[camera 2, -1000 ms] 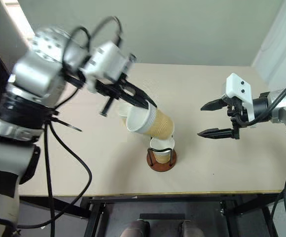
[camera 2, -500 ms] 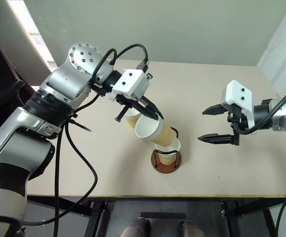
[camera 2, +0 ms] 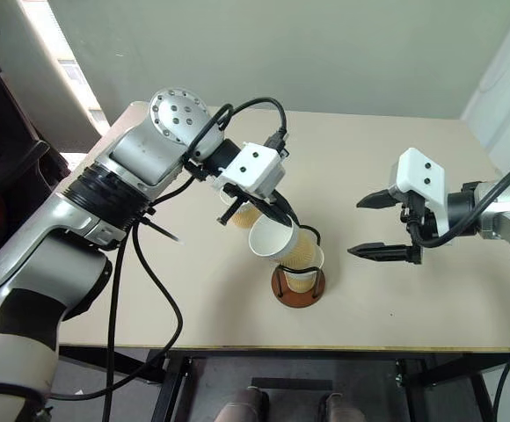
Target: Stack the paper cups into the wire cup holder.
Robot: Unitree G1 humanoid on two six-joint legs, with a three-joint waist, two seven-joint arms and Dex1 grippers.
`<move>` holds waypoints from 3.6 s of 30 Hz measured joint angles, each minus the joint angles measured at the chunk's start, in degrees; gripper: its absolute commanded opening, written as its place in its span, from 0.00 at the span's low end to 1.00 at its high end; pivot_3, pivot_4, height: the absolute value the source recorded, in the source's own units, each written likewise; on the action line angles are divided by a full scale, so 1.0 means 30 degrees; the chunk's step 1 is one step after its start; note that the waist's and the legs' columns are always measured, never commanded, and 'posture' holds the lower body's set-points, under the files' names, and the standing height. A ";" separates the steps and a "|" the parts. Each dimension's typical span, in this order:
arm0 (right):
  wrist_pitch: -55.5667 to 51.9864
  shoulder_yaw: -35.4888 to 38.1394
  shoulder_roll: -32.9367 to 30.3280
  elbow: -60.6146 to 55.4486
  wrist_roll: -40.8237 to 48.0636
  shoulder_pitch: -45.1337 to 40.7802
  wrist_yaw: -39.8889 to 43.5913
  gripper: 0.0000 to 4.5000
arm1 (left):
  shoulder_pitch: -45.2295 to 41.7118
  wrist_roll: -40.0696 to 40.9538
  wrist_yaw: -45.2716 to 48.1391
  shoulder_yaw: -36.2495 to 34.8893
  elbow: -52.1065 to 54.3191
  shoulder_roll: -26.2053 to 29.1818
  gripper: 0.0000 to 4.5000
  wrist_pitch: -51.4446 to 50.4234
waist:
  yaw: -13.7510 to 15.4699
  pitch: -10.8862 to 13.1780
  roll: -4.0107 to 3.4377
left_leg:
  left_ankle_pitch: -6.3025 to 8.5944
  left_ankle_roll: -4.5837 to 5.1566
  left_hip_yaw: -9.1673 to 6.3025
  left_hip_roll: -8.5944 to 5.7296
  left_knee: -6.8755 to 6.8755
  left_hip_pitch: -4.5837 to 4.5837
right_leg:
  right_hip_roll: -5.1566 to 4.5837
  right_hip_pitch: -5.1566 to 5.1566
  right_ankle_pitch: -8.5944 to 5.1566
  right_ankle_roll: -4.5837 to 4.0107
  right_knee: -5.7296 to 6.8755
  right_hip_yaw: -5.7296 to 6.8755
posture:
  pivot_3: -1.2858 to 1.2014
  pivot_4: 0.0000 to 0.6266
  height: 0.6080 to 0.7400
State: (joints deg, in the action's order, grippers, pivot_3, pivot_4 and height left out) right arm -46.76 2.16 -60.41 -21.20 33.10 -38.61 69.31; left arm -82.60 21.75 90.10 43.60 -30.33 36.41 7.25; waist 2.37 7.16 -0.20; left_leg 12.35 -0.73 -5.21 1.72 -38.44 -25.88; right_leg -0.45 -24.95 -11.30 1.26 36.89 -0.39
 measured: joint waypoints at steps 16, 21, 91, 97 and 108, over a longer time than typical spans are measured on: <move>-0.1214 0.2691 -0.0350 -0.2451 0.5037 0.0671 -0.0546 1.00 | 0.0008 -0.1037 0.0005 -0.0171 -0.0728 -0.0740 0.44 0.0330 | 0.0091 -0.0001 0.0000 | 0.0003 0.0003 0.0031 -0.0006 -0.0065 -0.0008 | 0.0014 0.0010 0.0017 0.0066 -0.0003 -0.0052 | 0.52 0.24 1.00; -0.1181 0.2658 -0.0356 -0.2551 0.5032 0.0797 -0.0848 1.00 | 0.0008 -0.1152 0.0007 -0.0259 -0.0922 -0.0993 0.67 0.0519 | 0.0092 -0.0001 0.0000 | 0.0013 0.0020 0.0032 -0.0005 -0.0079 -0.0010 | 0.0013 0.0013 0.0021 0.0073 -0.0002 -0.0055 | 0.52 0.24 1.00; 0.0209 0.1955 -0.1099 0.0904 0.1647 -0.1050 -0.0401 1.00 | 0.0061 0.5175 0.0113 0.1917 0.5191 0.6162 0.01 0.1121 | -0.0498 -0.0002 -0.0135 | 0.0312 0.0395 0.0716 0.0022 -0.0204 0.0237 | -0.0001 -0.0020 0.0021 0.0267 0.0030 -0.0700 | 0.52 0.24 1.00; 0.0211 0.2063 -0.1145 0.0633 0.1715 -0.0409 -0.0629 1.00 | -0.0388 0.5020 0.0114 0.3677 0.4718 0.5851 0.01 0.2145 | -0.0497 0.0008 -0.0145 | 0.0324 0.0418 0.0804 -0.0009 -0.0204 0.0284 | -0.0005 0.0012 0.0045 0.0293 0.0017 -0.0817 | 0.52 0.24 1.00; 0.0163 0.2138 -0.1194 0.0153 0.1889 -0.0108 -0.1007 1.00 | -0.0493 0.4674 0.0117 0.3741 0.4204 0.5167 0.21 0.2125 | -0.0524 0.0017 -0.0168 | 0.0354 0.0465 0.0896 0.0006 -0.0206 0.0285 | -0.0008 -0.0028 0.0033 0.0348 0.0007 -0.0951 | 0.52 0.24 1.00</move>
State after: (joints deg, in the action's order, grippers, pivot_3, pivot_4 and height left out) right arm -46.28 8.57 -64.00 -20.74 38.77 -38.93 66.29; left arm -84.08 35.77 90.45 54.82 -17.72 51.91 13.63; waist 0.79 7.21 -0.70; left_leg 13.41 0.67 -2.52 1.73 -39.06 -25.03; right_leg -0.47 -25.03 -11.20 2.31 36.91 -3.24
